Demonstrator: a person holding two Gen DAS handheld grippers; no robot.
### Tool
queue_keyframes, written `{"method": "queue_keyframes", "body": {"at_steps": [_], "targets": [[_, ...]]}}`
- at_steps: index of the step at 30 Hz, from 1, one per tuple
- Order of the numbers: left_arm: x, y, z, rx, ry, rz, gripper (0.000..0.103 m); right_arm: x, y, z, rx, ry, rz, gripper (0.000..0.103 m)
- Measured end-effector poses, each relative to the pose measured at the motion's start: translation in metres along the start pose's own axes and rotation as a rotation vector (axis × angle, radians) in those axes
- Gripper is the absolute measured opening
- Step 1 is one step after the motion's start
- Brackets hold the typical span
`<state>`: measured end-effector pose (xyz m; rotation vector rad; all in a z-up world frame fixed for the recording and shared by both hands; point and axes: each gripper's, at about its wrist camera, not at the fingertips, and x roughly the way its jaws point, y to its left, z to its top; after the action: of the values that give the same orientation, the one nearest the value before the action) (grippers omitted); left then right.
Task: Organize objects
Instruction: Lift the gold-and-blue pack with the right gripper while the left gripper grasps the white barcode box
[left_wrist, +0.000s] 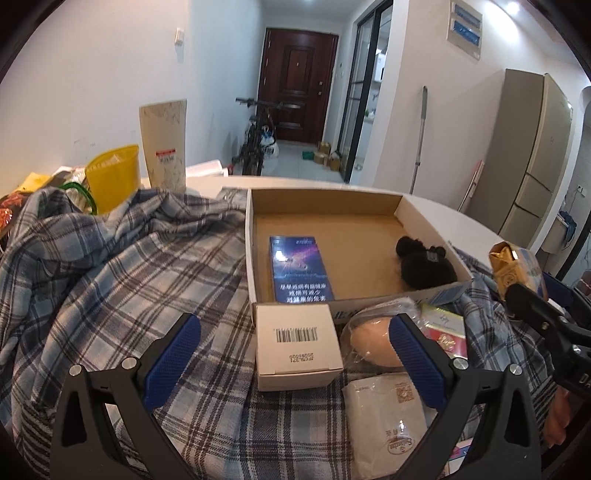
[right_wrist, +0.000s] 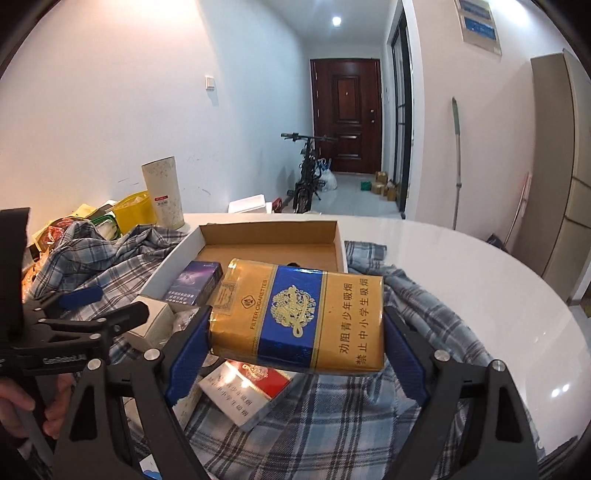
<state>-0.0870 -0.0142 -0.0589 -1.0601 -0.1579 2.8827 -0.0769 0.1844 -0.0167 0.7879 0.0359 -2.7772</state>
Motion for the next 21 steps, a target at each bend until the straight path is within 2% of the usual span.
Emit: {"method": "queue_keyframes", "body": {"at_steps": [3, 6, 10, 15, 21], "targets": [[0.012, -0.002, -0.001, 0.013, 0.056, -0.017, 0.098, 0.001, 0.001, -0.001, -0.014, 0.002, -0.002, 0.086], [0.025, -0.002, -0.002, 0.014, 0.117, -0.016, 0.085, 0.003, 0.0, -0.002, -0.015, 0.011, -0.001, 0.086], [0.03, 0.001, -0.004, -0.001, 0.15, -0.026, 0.057, 0.001, -0.001, -0.004, -0.017, 0.005, -0.006, 0.086], [0.028, 0.003, -0.005, -0.007, 0.142, -0.027, 0.057, -0.001, -0.002, -0.003, -0.036, -0.027, -0.052, 0.086], [0.008, 0.002, -0.003, 0.005, 0.057, 0.001, 0.056, -0.004, -0.009, -0.002, -0.017, -0.041, -0.062, 0.086]]}}
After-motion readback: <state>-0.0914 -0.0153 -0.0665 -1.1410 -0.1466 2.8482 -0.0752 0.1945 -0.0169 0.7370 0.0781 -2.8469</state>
